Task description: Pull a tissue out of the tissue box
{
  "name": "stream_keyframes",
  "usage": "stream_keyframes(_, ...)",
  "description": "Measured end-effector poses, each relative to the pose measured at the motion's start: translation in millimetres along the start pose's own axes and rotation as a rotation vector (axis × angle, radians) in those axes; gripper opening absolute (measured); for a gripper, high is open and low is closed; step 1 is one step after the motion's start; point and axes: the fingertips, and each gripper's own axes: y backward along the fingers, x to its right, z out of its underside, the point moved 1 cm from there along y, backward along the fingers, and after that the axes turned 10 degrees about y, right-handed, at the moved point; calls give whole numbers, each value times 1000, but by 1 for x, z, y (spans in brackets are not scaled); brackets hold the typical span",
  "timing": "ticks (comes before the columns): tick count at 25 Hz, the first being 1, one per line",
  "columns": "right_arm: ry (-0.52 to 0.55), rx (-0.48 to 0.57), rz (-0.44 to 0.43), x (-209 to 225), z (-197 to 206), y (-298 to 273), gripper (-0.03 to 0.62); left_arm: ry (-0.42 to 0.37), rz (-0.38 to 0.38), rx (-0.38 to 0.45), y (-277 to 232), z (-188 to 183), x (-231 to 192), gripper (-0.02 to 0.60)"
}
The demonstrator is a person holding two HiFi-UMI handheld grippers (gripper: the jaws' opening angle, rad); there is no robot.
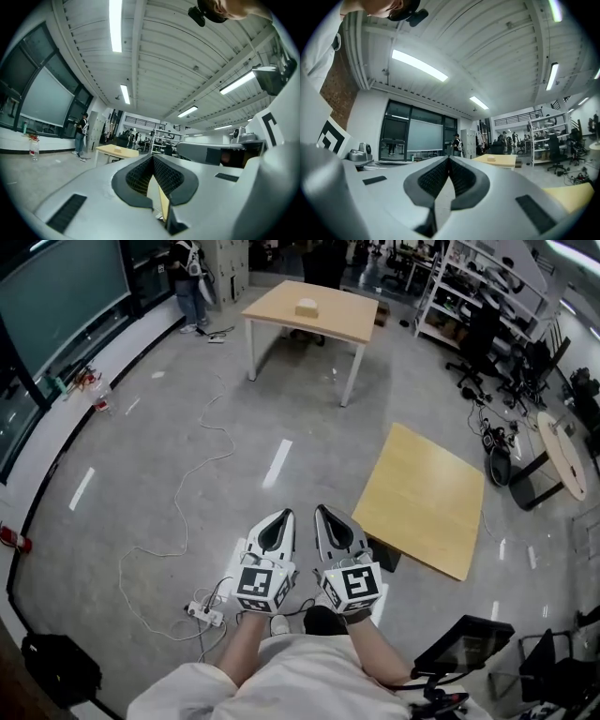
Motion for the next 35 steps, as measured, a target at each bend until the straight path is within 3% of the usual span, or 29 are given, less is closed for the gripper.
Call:
stream_keyframes(6,-38,2,-31,30,12,-62,-2,-11,-55,-4,-43,-7,-37,-6)
stream_keyframes(11,-41,23,-70,78,8,-124,-2,-26,-80,21,-112,-30,-56,-6)
stream_keyframes(17,-72,99,-100,142,1,-167,-2,-57,-76,43,-191,-46,-56,-6)
stream_keyframes(22,-41,75,-95,178,27,-195,-2,-71,-108,43,-229,-37,-67,-6)
stream_keyframes(29,-46,-12,-110,178,62,-254,-2,-97,-173,-31,-260,-32,-122,-6)
stream_keyframes(32,-29,-26,-110,182,63,-281,-2,-86,-156,-14,-281,-42,-145,-6)
stream_keyframes(35,-7,-45,-53,199,70,-327,-2,-87,-103,-10,-321,-50,-177,-6)
